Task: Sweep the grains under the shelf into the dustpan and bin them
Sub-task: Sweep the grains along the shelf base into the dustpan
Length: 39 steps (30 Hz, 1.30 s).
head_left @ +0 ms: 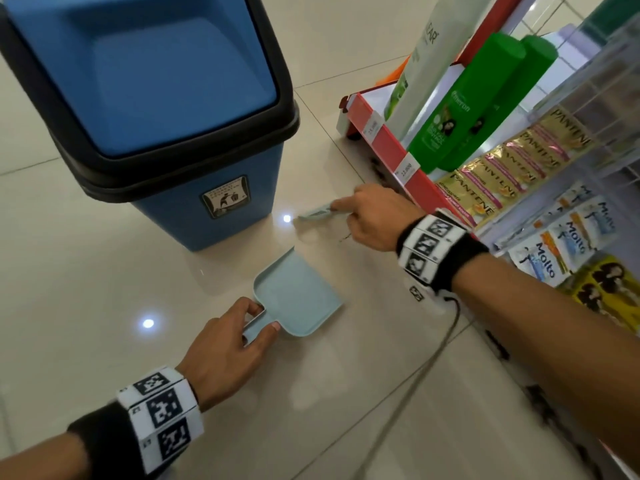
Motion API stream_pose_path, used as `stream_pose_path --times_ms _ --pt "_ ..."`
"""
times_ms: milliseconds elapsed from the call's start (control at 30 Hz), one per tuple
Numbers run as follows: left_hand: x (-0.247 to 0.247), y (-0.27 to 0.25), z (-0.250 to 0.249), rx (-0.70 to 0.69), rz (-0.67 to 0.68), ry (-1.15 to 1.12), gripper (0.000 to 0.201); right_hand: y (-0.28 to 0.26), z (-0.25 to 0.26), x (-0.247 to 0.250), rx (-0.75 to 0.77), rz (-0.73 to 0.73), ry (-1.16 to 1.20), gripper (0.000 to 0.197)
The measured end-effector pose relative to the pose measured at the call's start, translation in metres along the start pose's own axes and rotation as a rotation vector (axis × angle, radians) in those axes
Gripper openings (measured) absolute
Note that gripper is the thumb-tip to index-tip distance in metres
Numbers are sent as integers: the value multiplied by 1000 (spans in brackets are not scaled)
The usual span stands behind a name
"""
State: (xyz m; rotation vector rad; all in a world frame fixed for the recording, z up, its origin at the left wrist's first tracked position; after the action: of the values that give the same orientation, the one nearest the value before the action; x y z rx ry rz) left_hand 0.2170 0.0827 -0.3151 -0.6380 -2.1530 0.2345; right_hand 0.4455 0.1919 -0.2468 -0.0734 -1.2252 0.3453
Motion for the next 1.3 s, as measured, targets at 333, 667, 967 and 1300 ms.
stream_pose_path --times_ms 333,667,967,1300 --pt "8 -14 11 24 -22 -22 24 0 -6 -26 41 130 -88 31" --pt "5 -8 10 14 -10 3 24 -20 -9 26 34 -95 81 28" --pt "4 -1 -9 -25 -8 23 26 -17 -51 -27 -426 94 264 48" --pt "5 7 -9 -14 1 36 29 -63 -63 20 -250 -134 398 23"
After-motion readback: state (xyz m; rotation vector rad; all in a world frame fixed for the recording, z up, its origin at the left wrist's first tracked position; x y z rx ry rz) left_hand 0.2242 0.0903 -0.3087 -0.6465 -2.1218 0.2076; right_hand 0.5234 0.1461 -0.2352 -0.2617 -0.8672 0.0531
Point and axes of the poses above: each hand's wrist, its own y-axis towards the middle knuckle, its own x-axis out of the back of the hand, z = x × y, the point moved 9 cm from there along y, towards the middle knuckle, and after that the axes turned 10 degrees about y, right-handed, at the moved point
